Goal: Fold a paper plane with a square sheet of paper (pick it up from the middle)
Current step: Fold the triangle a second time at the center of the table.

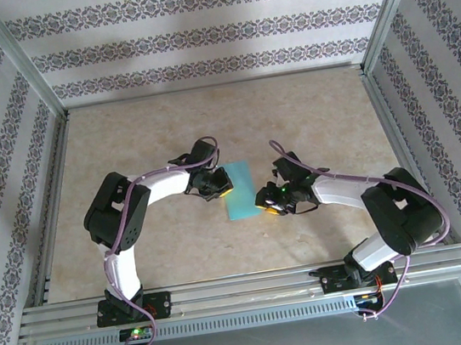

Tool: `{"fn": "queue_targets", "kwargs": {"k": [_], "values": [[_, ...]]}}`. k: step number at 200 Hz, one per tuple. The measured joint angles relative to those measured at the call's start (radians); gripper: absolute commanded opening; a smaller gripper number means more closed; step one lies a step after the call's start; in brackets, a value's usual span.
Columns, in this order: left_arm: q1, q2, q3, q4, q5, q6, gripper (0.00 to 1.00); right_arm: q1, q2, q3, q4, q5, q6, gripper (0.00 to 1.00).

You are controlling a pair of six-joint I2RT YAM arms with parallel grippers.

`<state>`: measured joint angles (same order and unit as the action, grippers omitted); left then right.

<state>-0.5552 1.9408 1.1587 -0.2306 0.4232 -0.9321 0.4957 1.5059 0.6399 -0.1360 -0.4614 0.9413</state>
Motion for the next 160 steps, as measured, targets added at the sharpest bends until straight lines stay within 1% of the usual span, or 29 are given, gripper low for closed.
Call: {"fn": "queue_targets", "kwargs": {"k": [135,160], "values": [[0.0,0.009,0.013,-0.022,-0.002,-0.027,0.13,0.033,0.058,0.04,-0.014,-0.018,-0.004,0.38],[0.0,0.01,0.013,-0.023,-0.002,-0.027,0.12,0.033,0.064,0.048,-0.023,-0.019,-0.005,0.35]]}}
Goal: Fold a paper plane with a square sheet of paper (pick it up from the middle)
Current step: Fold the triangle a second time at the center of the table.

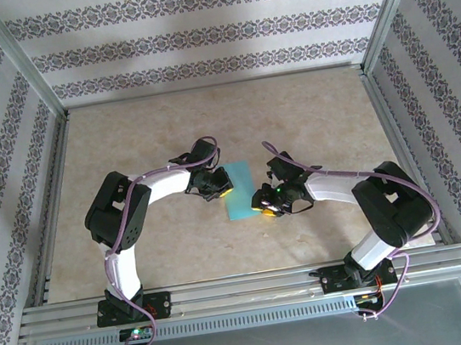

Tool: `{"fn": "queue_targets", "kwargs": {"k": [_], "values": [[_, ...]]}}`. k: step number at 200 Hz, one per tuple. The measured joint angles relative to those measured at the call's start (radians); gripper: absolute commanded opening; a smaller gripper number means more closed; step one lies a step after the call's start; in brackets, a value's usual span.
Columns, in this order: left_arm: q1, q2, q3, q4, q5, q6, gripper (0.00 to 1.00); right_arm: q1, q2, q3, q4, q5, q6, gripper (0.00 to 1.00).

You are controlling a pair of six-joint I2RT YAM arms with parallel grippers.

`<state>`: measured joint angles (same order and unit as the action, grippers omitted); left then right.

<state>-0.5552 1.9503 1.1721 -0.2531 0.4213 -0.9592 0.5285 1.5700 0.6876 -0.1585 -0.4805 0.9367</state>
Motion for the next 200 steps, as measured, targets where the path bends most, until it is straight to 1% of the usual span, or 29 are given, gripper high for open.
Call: {"fn": "queue_targets", "kwargs": {"k": [49,92,163,181,200], "values": [[0.0,0.001,0.0,0.0,0.0,0.0,0.12,0.013,-0.004,0.0,0.018,0.0,0.001,0.3],[0.0,0.002,0.001,-0.001,0.0,0.0,0.12,0.01,-0.021,0.0,0.045,0.0,0.004,0.29],[0.0,0.002,0.001,-0.001,0.0,0.0,0.12,-0.003,-0.021,-0.003,0.076,0.0,0.038,0.21],[0.0,0.002,0.002,-0.001,0.002,0.0,0.12,-0.003,-0.021,-0.003,0.084,0.0,0.045,0.21],[0.0,0.002,0.002,-0.001,0.004,0.0,0.12,-0.003,-0.02,-0.003,0.086,0.0,0.054,0.15]]}}
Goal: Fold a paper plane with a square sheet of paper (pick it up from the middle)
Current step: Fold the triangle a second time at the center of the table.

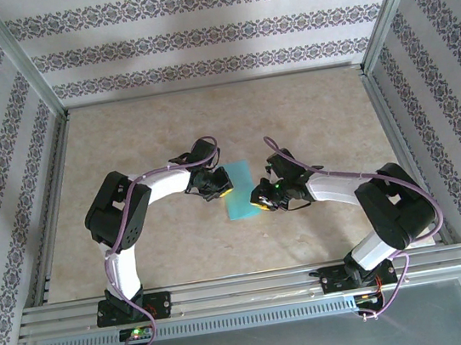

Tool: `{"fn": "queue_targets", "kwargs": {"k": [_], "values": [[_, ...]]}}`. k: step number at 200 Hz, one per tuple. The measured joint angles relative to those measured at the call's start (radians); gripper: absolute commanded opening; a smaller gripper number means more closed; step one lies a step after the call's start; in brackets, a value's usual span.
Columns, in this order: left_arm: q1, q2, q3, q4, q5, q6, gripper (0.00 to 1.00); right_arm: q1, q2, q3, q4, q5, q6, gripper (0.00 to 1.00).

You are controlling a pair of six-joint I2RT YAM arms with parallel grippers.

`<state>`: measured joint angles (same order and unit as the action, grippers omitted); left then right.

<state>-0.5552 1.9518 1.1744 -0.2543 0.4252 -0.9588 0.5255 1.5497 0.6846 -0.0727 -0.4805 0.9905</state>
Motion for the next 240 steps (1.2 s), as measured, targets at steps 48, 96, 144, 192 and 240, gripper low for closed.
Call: {"fn": "queue_targets", "kwargs": {"k": [48,96,144,192,240], "values": [[0.0,0.0,0.011,-0.009,0.008,0.012,0.16,0.0,0.003,0.0,-0.005,0.001,0.009,0.0],[0.011,-0.004,0.033,-0.008,0.011,0.056,0.18,0.0,0.002,-0.001,-0.032,0.001,0.005,0.0],[0.039,0.018,0.08,-0.026,-0.001,0.092,0.14,0.0,0.002,-0.001,-0.04,0.0,0.002,0.0],[0.04,0.056,0.095,-0.04,-0.001,0.109,0.13,0.003,0.002,0.008,-0.032,-0.009,-0.006,0.0],[0.04,0.058,0.095,-0.041,0.0,0.111,0.13,0.029,0.069,0.092,0.007,-0.015,-0.017,0.0]]}}
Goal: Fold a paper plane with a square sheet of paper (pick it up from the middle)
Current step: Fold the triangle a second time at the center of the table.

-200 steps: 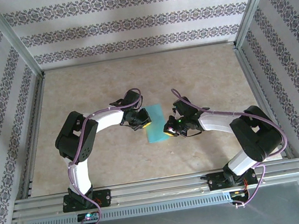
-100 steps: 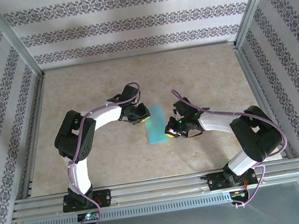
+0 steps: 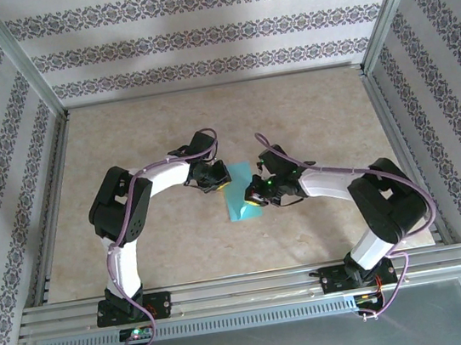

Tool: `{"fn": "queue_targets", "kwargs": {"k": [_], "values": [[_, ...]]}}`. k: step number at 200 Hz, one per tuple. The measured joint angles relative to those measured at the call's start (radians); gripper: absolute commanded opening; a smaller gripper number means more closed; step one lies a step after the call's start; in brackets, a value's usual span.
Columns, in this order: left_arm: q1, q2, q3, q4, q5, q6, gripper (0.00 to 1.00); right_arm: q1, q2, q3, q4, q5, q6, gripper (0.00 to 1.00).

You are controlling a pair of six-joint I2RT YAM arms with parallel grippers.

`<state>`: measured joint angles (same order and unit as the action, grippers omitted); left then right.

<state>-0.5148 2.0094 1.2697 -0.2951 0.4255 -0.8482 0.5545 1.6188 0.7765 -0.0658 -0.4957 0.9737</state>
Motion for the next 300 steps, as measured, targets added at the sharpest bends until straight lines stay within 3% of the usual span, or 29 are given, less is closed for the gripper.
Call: {"fn": "queue_targets", "kwargs": {"k": [122,300], "values": [[0.0,0.0,-0.004,0.002,0.0,0.0,0.11,0.04,0.182,0.13,0.067,0.022,0.0,0.0],[0.0,-0.002,-0.015,0.02,0.011,0.0,0.1,0.052,0.201,0.145,0.037,0.069,-0.004,0.0]]}}
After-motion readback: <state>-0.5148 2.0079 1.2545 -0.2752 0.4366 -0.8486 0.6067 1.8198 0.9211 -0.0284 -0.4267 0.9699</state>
